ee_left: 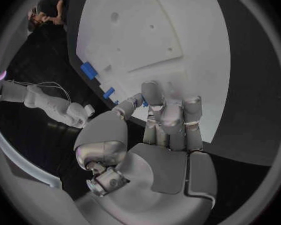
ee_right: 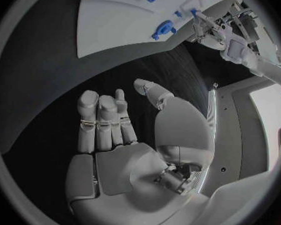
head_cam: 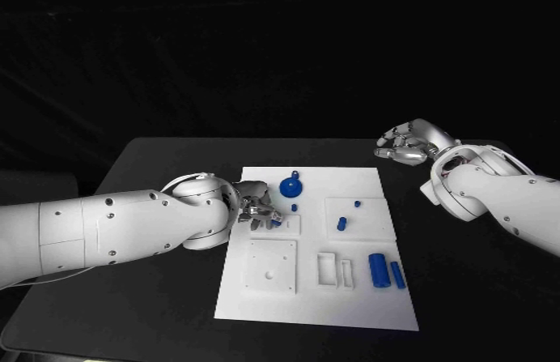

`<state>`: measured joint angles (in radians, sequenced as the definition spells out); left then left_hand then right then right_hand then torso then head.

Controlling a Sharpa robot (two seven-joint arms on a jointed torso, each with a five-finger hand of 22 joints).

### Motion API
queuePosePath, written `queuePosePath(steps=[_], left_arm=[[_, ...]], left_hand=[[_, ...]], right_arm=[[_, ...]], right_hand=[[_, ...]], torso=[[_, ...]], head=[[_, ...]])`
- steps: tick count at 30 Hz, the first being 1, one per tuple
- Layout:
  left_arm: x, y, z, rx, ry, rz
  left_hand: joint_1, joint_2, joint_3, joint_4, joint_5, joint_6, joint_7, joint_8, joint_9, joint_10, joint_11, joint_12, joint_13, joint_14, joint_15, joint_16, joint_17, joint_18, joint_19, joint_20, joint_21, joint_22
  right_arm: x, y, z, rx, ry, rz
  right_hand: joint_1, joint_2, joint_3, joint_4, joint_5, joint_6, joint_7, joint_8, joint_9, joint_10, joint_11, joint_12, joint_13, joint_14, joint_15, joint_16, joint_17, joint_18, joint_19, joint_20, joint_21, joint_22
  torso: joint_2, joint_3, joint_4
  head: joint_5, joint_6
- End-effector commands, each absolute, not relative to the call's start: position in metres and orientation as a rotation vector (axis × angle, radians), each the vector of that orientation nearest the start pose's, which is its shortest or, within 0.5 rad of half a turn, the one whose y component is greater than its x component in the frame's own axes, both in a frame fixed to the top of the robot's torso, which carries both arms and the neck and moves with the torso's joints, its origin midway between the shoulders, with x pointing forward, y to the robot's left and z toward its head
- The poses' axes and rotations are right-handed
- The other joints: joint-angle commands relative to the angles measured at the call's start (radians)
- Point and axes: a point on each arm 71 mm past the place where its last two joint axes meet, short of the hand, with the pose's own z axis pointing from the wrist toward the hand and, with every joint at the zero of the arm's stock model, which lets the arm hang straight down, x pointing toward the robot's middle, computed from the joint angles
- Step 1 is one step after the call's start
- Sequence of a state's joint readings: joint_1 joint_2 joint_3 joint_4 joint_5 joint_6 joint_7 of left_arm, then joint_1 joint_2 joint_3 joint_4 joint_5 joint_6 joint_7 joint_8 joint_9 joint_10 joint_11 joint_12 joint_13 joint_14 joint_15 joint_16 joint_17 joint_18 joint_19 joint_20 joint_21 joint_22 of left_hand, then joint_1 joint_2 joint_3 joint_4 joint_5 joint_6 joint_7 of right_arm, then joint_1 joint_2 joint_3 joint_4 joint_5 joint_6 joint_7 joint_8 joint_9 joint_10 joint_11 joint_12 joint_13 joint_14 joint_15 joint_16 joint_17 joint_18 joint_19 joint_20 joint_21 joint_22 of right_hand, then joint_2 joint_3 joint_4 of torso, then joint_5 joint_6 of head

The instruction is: Assemble the parts on the task board

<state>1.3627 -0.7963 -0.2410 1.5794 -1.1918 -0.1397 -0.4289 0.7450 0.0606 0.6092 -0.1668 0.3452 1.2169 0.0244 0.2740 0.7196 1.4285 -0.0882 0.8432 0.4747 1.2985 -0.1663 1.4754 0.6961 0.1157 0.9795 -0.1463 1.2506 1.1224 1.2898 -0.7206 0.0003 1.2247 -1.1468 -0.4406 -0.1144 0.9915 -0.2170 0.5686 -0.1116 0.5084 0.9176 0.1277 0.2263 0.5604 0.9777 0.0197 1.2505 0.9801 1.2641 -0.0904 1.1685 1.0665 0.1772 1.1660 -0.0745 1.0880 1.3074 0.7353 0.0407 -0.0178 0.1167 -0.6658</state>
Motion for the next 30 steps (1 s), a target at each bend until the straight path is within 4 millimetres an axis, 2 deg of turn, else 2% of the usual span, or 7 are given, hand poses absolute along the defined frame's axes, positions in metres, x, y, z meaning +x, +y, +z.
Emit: queuePosePath(steps=[1, 18, 30], left_arm=[[0.4754, 0.1822, -0.1997, -0.005, 2.034, -0.456], [0.4740, 0.1840, -0.2021, -0.004, 2.050, -0.448], [0.4736, 0.1854, -0.2030, 0.001, 2.065, -0.438]], left_hand=[[0.017, 0.004, 0.080, -0.073, 0.003, 0.021, -0.011, 0.005, -0.002, -0.010, -0.005, 0.005, 0.001, 0.002, -0.030, 0.003, -0.001, 0.010, 0.005, -0.108, 0.003, 0.002], [0.021, 0.002, 0.081, -0.071, 0.005, 0.021, -0.011, 0.005, -0.002, -0.010, -0.005, 0.005, 0.001, 0.002, -0.030, 0.003, -0.002, 0.010, 0.005, -0.108, 0.003, 0.002], [0.024, 0.001, 0.082, -0.071, 0.006, 0.021, -0.012, 0.005, -0.002, -0.010, -0.005, 0.006, 0.001, 0.002, -0.030, 0.004, -0.002, 0.010, 0.005, -0.108, 0.003, 0.002]], right_arm=[[0.5603, -0.2405, -0.1371, 0.267, 1.512, 0.609], [0.5605, -0.2405, -0.1372, 0.267, 1.513, 0.609], [0.5605, -0.2407, -0.1373, 0.267, 1.513, 0.609]], right_hand=[[-0.002, 0.007, -0.002, 0.001, 0.007, 0.003, 0.009, 0.000, -0.001, 0.001, 0.005, 0.004, -0.001, -0.003, 0.005, 0.002, -0.001, 0.085, 0.004, -0.006, -0.003, 0.015], [-0.002, 0.007, -0.002, 0.001, 0.008, 0.003, 0.009, 0.000, -0.001, 0.001, 0.004, 0.004, -0.002, -0.003, 0.005, 0.002, -0.001, 0.085, 0.004, -0.006, -0.003, 0.015], [-0.002, 0.007, -0.002, 0.001, 0.009, 0.003, 0.009, 0.000, -0.002, 0.001, 0.004, 0.004, -0.002, -0.003, 0.005, 0.002, -0.001, 0.085, 0.004, -0.006, -0.003, 0.015]], torso=[[0.000, -0.0005, 0.0005], [0.000, -0.0017, 0.0004], [0.000, -0.0009, 0.0007]], head=[[-0.001, -0.002], [-0.001, -0.003], [-0.001, -0.006]])
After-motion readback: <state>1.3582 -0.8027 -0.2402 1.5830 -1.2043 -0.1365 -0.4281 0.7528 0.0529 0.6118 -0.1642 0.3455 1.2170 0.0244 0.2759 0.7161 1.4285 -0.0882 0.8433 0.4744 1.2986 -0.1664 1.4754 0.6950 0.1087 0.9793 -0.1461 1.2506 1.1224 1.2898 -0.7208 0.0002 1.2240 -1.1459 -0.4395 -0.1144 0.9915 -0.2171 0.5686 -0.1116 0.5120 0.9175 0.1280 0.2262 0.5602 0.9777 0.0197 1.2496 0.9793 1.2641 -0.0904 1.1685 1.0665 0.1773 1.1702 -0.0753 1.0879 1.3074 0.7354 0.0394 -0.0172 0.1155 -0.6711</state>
